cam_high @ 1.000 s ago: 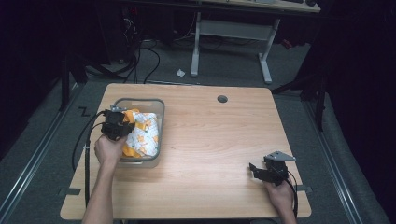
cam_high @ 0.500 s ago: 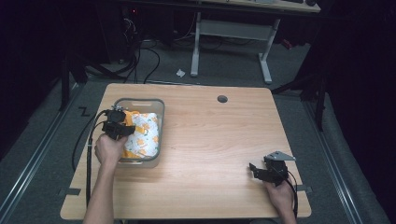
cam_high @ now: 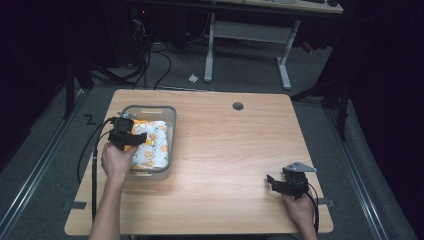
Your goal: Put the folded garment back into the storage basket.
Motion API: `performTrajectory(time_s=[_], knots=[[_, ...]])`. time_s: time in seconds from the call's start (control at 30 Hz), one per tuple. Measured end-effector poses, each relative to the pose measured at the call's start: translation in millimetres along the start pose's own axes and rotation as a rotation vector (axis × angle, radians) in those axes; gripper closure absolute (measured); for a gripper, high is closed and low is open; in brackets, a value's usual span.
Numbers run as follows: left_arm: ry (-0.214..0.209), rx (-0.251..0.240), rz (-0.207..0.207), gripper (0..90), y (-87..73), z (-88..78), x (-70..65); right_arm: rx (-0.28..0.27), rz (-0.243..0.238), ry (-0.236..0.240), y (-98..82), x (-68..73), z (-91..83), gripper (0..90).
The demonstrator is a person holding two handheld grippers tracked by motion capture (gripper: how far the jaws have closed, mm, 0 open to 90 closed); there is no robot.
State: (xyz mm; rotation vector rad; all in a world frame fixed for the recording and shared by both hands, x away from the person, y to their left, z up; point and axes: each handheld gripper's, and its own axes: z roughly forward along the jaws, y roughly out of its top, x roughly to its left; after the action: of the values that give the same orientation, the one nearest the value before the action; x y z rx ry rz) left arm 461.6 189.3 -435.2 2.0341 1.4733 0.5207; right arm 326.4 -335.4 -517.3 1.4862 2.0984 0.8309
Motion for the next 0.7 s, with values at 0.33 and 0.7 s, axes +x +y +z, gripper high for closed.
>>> performTrajectory(time_s=[0.33, 0.7], knots=[[-0.036, -0.081, 0.032, 39.3, 2.0, -17.7, -18.0, 0.000, 0.000, 0.000, 0.0, 0.0, 0.0, 27.6], [-0.075, -0.130, 0.057, 38.4, 2.3, -29.1, -33.6, 0.000, 0.000, 0.000, 0.0, 0.0, 0.0, 27.6]])
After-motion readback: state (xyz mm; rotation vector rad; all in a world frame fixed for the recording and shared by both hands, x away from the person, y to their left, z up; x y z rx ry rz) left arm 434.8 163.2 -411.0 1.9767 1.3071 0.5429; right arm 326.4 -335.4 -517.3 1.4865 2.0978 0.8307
